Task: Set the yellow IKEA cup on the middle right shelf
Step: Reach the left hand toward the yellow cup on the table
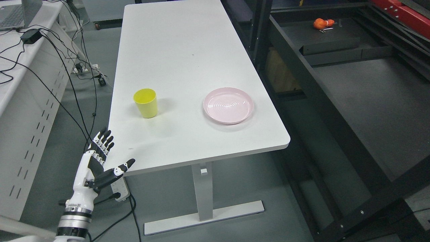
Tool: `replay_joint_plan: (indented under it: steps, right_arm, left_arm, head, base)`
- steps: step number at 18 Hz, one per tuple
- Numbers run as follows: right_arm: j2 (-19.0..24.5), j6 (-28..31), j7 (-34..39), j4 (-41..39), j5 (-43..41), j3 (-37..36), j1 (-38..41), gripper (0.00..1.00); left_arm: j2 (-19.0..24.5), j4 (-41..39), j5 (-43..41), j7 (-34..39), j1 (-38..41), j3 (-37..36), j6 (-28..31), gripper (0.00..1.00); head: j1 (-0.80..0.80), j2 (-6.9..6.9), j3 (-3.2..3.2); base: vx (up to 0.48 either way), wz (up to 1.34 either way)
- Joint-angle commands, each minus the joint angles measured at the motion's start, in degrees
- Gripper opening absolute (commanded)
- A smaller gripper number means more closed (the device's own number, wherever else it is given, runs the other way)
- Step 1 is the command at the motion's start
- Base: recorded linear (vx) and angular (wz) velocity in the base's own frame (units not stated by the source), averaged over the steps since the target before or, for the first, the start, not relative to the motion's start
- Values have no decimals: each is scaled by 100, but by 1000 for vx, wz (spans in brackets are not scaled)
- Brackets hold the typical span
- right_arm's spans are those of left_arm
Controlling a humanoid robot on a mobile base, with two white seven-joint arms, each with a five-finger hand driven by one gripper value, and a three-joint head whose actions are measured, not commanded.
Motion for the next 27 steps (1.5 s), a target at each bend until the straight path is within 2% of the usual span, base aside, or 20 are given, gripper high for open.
replay_joint_plan:
  steps: [1,3,7,12,18,22,25,27]
  right_arm:
    - [-100,3,4,0,-141,97,77,99]
    - [-100,3,4,0,-141,97,77,99]
    - [-100,3,4,0,-141,97,77,99]
    - [-100,3,4,0,-141,97,77,99]
    - [-100,3,4,0,-141,97,77,99]
    - [-100,3,4,0,-141,97,77,99]
    - [-100,3,4,0,-141,97,77,99]
    - [-100,3,4,0,-141,97,77,99]
  left_arm:
    - [95,-44,7,0,14,82,9,99]
    - [95,-44,7,8,23,100,96,99]
    - [95,53,16,17,14,363,422,99]
    - [95,834,16,0,-407,583,431,99]
    - [95,1536,7,-44,-1346,347,607,99]
    - [95,1600,16,-149,-1409,-373,589,99]
    - [95,1652,7,-308,-1558,-498,607,99]
    - [95,1967,-2,-308,-1786,-498,607,99]
  head:
    - [0,0,0]
    - [0,0,3]
    - [0,0,55]
    - [0,0,60]
    - [0,0,60]
    - [0,0,60]
    - [0,0,60]
    - [0,0,60]
  base:
    - [107,-168]
    - [109,-148]
    - [142,20]
    - [166,161]
    - [182,81]
    - [71,65]
    - [0,0]
    - [0,0]
